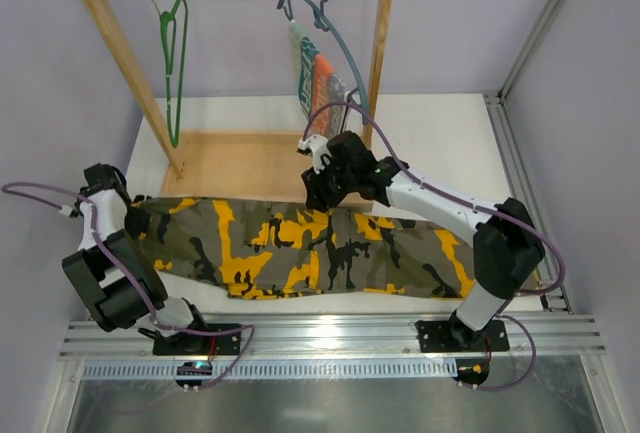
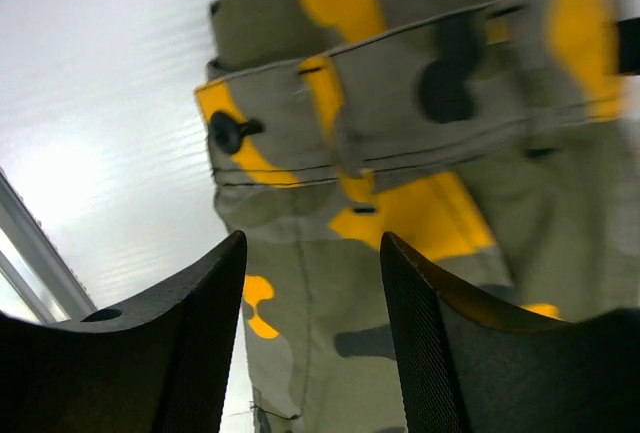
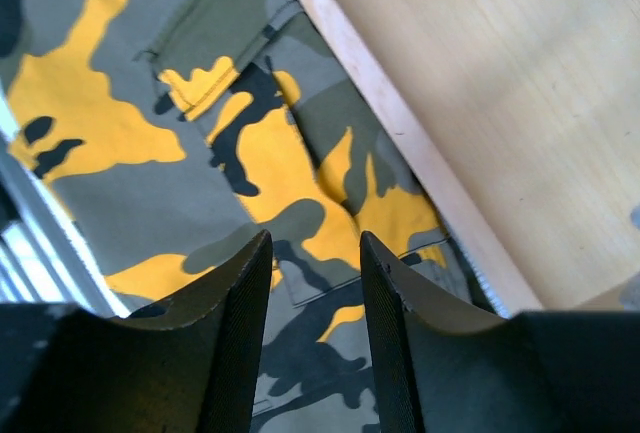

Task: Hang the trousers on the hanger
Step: Fold the trousers

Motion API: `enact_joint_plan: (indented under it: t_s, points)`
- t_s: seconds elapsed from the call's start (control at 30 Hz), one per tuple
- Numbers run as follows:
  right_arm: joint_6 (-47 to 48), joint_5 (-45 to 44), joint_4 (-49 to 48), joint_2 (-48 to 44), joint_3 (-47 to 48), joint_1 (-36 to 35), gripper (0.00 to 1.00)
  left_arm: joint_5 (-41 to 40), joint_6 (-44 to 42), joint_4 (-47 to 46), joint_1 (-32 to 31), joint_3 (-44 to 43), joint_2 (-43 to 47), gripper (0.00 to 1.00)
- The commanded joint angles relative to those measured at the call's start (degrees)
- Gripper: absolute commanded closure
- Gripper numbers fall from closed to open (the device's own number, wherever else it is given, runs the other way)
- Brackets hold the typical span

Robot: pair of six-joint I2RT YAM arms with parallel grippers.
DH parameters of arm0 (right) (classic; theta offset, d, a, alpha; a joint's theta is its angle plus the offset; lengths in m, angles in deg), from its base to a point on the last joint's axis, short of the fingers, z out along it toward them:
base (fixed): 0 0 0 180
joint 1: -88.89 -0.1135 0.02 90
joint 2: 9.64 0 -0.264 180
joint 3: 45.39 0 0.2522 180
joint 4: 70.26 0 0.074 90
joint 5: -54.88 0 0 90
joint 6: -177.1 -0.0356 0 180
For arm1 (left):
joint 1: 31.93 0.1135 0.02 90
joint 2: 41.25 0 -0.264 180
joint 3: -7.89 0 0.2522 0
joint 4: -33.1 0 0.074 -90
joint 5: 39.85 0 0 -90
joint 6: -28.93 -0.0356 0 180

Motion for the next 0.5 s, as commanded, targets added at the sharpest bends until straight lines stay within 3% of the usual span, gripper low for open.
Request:
enact_joint_plan:
  t_s: [0.0, 0.3, 0.47]
  points:
    - [-4.3, 3.2, -3.2, -5.8, -3.3, -0.4, 0.56, 3.0, 2.8, -1.8, 1.8, 3.3, 0.0, 0.44]
    - [-5.5, 2.4, -4.9, -11.2, -9.8, -1.6, 0.55, -2.6, 4.7, -5.5, 1.8, 11.5, 7.1, 0.41]
    - [-5.1, 2.2, -4.9, -14.0, -11.4, -1.6, 0.54, -3.3, 4.9, -4.4, 1.8, 11.9, 10.1, 0.41]
